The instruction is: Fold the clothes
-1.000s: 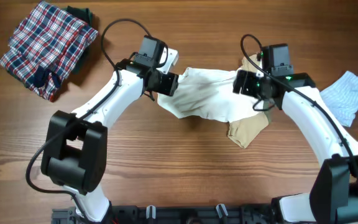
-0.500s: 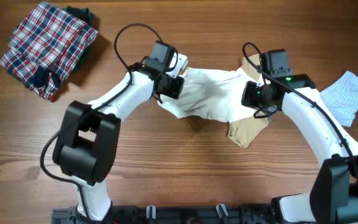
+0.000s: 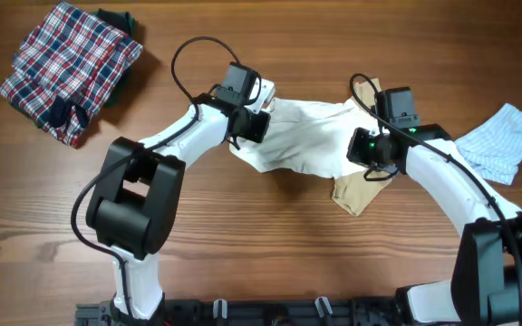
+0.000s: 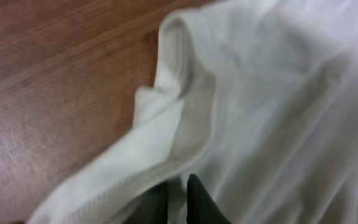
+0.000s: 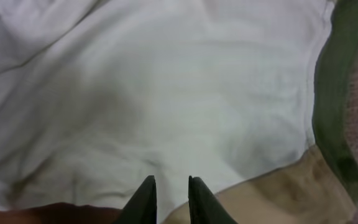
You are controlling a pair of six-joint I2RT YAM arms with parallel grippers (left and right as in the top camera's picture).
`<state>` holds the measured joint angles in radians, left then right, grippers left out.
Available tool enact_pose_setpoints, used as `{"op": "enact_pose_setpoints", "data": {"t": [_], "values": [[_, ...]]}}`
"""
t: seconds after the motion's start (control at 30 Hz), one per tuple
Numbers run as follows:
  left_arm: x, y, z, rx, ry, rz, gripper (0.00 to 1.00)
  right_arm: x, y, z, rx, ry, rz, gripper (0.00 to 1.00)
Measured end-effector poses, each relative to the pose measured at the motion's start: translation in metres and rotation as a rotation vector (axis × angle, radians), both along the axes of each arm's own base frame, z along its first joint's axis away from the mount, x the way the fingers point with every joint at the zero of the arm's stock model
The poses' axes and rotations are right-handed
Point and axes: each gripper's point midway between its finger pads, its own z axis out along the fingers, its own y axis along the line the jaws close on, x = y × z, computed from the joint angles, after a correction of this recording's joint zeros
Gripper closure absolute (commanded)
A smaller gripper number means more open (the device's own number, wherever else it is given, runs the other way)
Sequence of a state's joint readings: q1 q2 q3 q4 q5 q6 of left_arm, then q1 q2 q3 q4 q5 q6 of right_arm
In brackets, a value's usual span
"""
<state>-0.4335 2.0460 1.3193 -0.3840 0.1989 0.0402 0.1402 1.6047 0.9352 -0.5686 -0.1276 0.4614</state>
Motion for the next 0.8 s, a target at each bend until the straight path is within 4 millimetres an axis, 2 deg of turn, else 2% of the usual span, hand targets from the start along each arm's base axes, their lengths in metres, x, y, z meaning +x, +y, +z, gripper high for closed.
{"op": "enact_pose_setpoints", "data": {"t": [0.03, 0.07, 0.17, 0.43, 0.8], "values": [[0.002, -0.001, 0.001, -0.003, -0.007, 0.0, 0.88, 0.003, 0.001, 0.0, 0.006, -0.009, -0.003, 0.94], [0.002, -0.001, 0.001, -0.005, -0.01, 0.001, 0.88, 0.005, 0.001, -0.001, 0.007, -0.014, -0.004, 0.96], [0.003, -0.001, 0.002, -0.007, -0.014, 0.001, 0.88, 0.008, 0.002, -0.008, 0.008, -0.007, -0.008, 0.96], [0.006, -0.002, 0.003, -0.012, -0.026, 0.001, 0.87, 0.004, 0.001, -0.043, -0.004, 0.072, -0.008, 0.95], [0.018, -0.005, 0.01, -0.036, -0.079, 0.007, 0.86, 0.004, 0.002, -0.045, -0.001, 0.076, -0.007, 0.96]]}}
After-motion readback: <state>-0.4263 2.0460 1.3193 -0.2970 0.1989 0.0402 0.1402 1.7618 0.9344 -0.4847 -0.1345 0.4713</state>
